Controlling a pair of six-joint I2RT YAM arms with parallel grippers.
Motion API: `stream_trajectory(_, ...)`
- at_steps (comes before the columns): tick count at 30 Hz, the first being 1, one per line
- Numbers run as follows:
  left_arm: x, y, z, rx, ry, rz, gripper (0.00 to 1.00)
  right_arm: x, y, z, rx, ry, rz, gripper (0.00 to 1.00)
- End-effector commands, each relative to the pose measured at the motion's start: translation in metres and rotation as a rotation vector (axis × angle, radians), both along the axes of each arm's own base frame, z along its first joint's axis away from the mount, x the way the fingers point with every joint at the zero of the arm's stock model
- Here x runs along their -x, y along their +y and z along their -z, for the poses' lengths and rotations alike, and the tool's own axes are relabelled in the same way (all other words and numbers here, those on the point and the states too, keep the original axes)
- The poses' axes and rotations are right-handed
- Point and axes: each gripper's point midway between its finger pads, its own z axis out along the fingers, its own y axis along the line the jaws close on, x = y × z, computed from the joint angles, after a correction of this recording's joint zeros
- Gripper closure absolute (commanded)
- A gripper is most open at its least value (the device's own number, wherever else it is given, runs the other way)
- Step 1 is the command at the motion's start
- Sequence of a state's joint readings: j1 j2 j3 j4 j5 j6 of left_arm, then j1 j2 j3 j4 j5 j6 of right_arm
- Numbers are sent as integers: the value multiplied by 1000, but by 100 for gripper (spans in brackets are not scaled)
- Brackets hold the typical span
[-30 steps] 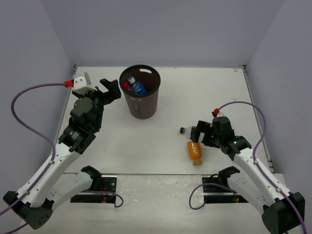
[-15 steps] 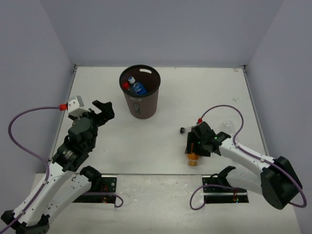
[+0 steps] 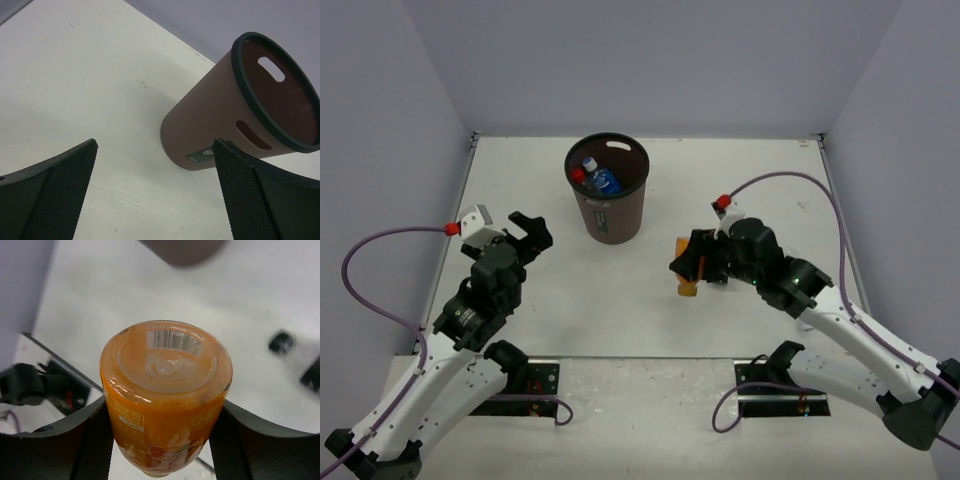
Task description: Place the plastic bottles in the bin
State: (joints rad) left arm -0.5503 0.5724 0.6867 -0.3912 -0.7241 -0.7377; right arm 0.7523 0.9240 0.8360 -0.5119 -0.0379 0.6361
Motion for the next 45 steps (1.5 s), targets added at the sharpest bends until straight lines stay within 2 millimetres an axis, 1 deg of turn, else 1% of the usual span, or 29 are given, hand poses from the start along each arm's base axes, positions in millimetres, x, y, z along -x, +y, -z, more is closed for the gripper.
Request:
stream_trajectory(1,0,6,3,20,-3,-45,0,-32,32,-165,-206,-439,-113,74)
stream_trajectory(2,0,5,4,20,-1,-38,0,-40,37,-188,-212,-495,-110,73)
stream_trajectory(3,0,5,4,19,1,-36,0,-49,39,-205,-210,-527,-93,72)
stream_trajectory(4,0,4,6,16,8,-34,0,-60,42,-245,-225,-597,-73,72)
stream_trajectory(5,0,4,8,14,13,-30,0,-75,49,-259,-213,-611,-49,72)
stream_trajectory(6,0,2,9,13,17,-24,0,-93,59,-256,-181,-588,-23,72)
stream_trajectory(10,0,1,11,7,26,-15,0,-128,94,-273,-178,-603,-44,71)
stream_trajectory(11,0,1,12,6,27,-13,0,-134,99,-291,-192,-643,-41,70)
stream_trajectory(12,0,0,12,3,29,-11,0,-145,107,-289,-182,-646,-40,69)
stream_trajectory(15,0,0,12,2,30,-9,0,-187,139,-275,-141,-654,-31,67)
stream_trajectory(17,0,0,13,1,32,-9,0,-207,155,-264,-122,-657,-24,67)
stream_trajectory(18,0,0,13,0,33,-8,0,-208,156,-262,-117,-654,-24,67)
stream_trajectory(20,1,0,13,-1,35,-5,0,-225,164,-247,-76,-641,-12,65)
stream_trajectory(22,1,0,13,0,35,-5,0,-231,166,-239,-47,-633,-13,60)
stream_trajectory(26,0,0,13,-1,36,-6,0,-235,160,-222,7,-621,10,44)
stream_trajectory(29,0,-1,14,-2,39,-5,0,-234,155,-213,36,-616,15,36)
stream_trajectory(39,0,0,14,-8,43,-10,0,-221,139,-206,109,-625,-22,10)
stream_trajectory(41,0,1,14,-9,42,-14,0,-215,133,-204,131,-624,-32,1)
stream_trajectory(42,0,1,14,-12,45,-13,0,-213,130,-201,146,-624,-43,1)
stream_trajectory(44,0,2,14,-13,46,-16,0,-205,116,-190,211,-628,-62,1)
stream_trajectory(45,0,2,14,-13,46,-16,0,-203,107,-172,264,-608,-73,1)
